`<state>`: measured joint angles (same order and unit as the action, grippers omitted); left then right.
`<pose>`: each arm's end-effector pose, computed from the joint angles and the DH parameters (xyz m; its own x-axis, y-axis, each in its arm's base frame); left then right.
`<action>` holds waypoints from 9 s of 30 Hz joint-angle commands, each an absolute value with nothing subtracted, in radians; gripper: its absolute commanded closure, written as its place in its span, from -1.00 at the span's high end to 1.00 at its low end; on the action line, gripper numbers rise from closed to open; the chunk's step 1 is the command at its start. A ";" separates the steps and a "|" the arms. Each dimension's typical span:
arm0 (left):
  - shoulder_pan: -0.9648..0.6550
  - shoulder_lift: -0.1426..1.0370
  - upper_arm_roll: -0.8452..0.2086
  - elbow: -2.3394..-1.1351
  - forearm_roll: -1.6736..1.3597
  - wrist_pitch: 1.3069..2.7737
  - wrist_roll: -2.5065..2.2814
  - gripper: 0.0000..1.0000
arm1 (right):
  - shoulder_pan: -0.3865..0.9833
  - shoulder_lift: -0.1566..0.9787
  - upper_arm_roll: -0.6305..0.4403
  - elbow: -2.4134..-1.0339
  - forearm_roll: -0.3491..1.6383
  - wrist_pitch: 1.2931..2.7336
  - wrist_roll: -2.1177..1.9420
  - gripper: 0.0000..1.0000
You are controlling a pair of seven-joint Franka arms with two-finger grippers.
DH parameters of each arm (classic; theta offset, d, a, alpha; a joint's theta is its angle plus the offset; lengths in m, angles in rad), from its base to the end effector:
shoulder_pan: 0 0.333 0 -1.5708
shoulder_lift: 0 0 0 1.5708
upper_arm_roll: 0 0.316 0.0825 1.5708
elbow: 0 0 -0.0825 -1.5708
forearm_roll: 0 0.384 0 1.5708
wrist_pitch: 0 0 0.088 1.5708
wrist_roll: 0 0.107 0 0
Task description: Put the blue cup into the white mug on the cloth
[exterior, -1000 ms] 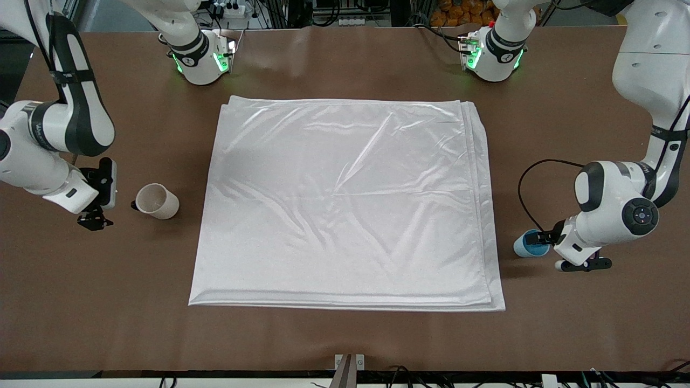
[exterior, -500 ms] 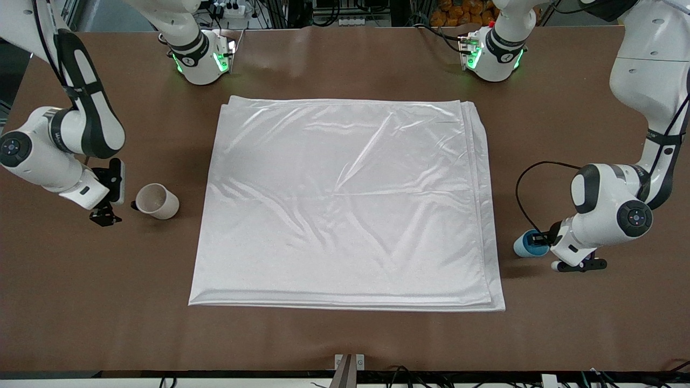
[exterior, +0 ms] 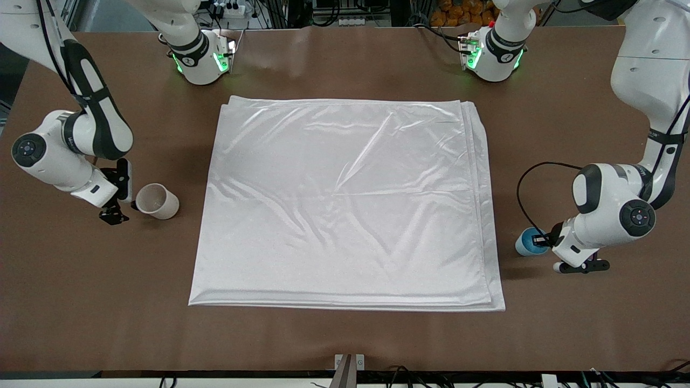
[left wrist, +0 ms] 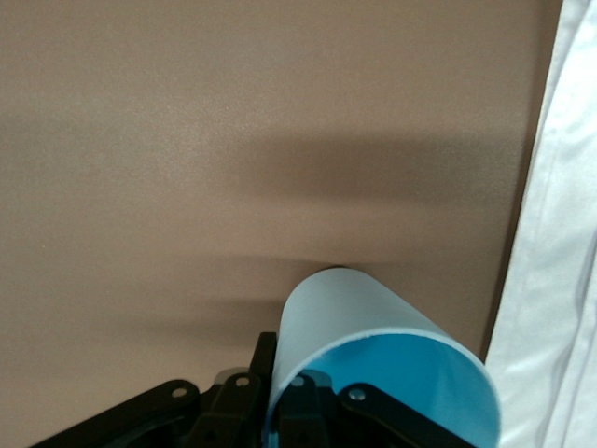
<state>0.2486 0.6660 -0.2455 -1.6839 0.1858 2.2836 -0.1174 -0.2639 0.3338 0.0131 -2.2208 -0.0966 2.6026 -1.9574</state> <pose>0.6738 0.0233 0.2177 0.9982 0.0427 -0.0424 0.0432 -0.9990 0.0108 0.5389 -0.1360 0.2278 -0.2138 0.9748 -0.0629 0.9762 0.2157 0.0242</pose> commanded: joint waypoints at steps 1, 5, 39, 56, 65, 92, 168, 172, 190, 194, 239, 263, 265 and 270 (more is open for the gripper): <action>0.268 0.658 -0.253 -1.683 0.199 2.290 -0.014 -1.00 | -0.285 0.341 0.026 -2.256 -0.074 2.654 -1.990 1.00; 0.288 0.647 -0.262 -1.681 0.196 2.290 0.008 -1.00 | -0.281 0.341 0.026 -2.272 -0.055 2.658 -1.990 1.00; 0.284 0.356 -0.457 -1.517 0.161 1.915 0.044 -1.00 | -0.282 0.339 0.044 -2.295 -0.017 2.669 -1.990 0.15; 0.281 0.354 -0.492 -1.483 0.130 1.873 0.038 -1.00 | -0.285 0.328 0.044 -2.289 0.015 2.669 -1.982 -0.80; 0.293 0.359 -0.489 -1.483 0.129 1.873 0.048 -1.00 | -0.275 0.298 0.060 -2.284 0.077 2.668 -1.980 -0.90; 0.295 0.365 -0.483 -1.483 0.120 1.873 0.049 -1.00 | 0.070 0.252 0.091 -2.158 0.114 2.485 -1.497 -1.00; 0.046 0.469 -0.598 -1.453 0.155 1.847 -0.219 -1.00 | 0.591 0.580 0.087 -1.859 -0.199 2.522 -0.788 1.00; 0.043 0.460 -0.604 -1.447 0.100 1.845 -0.221 -1.00 | 0.584 0.568 0.087 -1.859 -0.199 2.513 -0.782 1.00; -0.172 0.506 -0.595 -1.445 0.080 1.956 -0.554 -1.00 | 0.492 0.336 0.086 -1.836 -0.190 2.177 -0.775 1.00; -0.227 0.531 -0.594 -1.445 0.136 1.993 -0.600 -1.00 | 0.462 0.269 0.077 -1.813 -0.193 2.077 -0.776 1.00; -0.635 0.719 -0.256 -1.424 0.207 2.256 -0.762 -1.00 | 0.103 -0.017 0.040 -1.695 -0.141 1.732 -0.772 1.00; -0.641 0.729 -0.253 -1.425 0.206 2.255 -0.759 0.22 | -0.021 0.015 0.041 -1.631 -0.091 1.721 -0.580 1.00; -0.646 0.727 -0.250 -1.427 0.209 2.255 -0.761 1.00 | -0.021 0.014 0.041 -1.631 -0.086 1.720 -0.531 1.00; -0.646 0.716 -0.230 -1.424 0.210 2.255 -0.758 1.00 | -0.020 0.012 0.040 -1.626 -0.084 1.684 -0.333 1.00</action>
<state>-0.6336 0.7144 -0.2528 -1.4464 0.1794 2.2529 -0.7371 -0.0123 -0.0015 0.0321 -1.6624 -0.1006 1.7327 -0.5059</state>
